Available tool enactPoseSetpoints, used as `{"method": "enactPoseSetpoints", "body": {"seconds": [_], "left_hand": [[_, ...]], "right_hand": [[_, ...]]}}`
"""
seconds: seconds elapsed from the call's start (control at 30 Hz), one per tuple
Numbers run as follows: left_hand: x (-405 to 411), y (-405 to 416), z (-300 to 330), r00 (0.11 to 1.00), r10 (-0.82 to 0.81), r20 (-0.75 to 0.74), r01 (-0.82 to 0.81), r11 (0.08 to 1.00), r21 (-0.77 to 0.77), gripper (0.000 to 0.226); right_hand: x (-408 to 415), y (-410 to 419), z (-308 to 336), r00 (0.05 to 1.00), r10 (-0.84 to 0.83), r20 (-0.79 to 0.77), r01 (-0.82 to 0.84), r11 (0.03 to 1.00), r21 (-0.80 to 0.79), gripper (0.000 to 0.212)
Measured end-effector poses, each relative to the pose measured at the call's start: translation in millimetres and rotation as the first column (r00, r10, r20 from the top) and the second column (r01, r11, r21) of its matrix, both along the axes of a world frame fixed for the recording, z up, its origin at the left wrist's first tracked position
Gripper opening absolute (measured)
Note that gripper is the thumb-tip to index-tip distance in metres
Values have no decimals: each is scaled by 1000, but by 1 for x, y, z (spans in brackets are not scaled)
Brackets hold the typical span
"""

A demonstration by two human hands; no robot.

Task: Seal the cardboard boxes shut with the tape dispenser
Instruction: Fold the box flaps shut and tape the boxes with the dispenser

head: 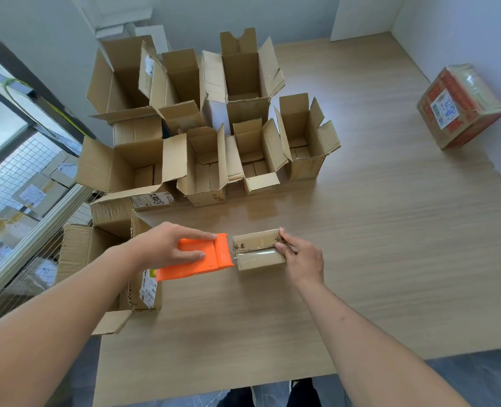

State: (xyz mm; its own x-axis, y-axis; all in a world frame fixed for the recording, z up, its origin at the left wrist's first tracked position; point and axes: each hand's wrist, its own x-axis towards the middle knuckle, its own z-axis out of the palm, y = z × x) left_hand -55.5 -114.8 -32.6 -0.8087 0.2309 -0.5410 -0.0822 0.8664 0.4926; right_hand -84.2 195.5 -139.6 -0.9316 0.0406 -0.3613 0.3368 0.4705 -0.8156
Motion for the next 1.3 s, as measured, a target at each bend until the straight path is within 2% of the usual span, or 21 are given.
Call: {"method": "enactPoseSetpoints", "body": {"seconds": [0.33,0.47,0.73,0.9,0.97,1.0,1.07,1.13,1.2,1.3], "left_hand": [[2,-3,-13,998,-55,-21,54,998,-39,48],[4,9,-17,998,-47,-48,48,999,5,48],[-2,55,-41,993,-75,-93,83,993,83,49],[-2,62,-61,999,11,-47,-5,993,117,46],[-4,67,-68,999,26,-41,-21,993,120,46],[-5,70,-70,999,31,-44,-25,993,118,46],[-7,72,-74,998,41,-44,-36,993,116,46],[-6,76,-73,998,43,-49,-38,993,111,45],[-4,79,-71,996,63,-56,-56,992,114,44],[-1,80,-72,993,101,-54,-93,986,138,45]], "right_hand": [[3,-2,5,999,-21,-25,22,999,40,32],[2,15,9,999,-17,-31,20,994,103,33],[-11,71,19,999,-48,2,47,992,120,34],[-17,75,13,1000,-8,-23,12,981,196,31],[-15,67,16,990,107,-87,-63,913,404,31],[-14,62,15,977,186,-103,-104,842,530,37],[-8,43,14,948,318,-7,-214,652,727,59],[0,23,16,932,344,110,-289,529,798,77],[1,13,15,939,320,124,-291,549,783,79],[2,16,5,912,401,90,-335,597,729,80]]}}
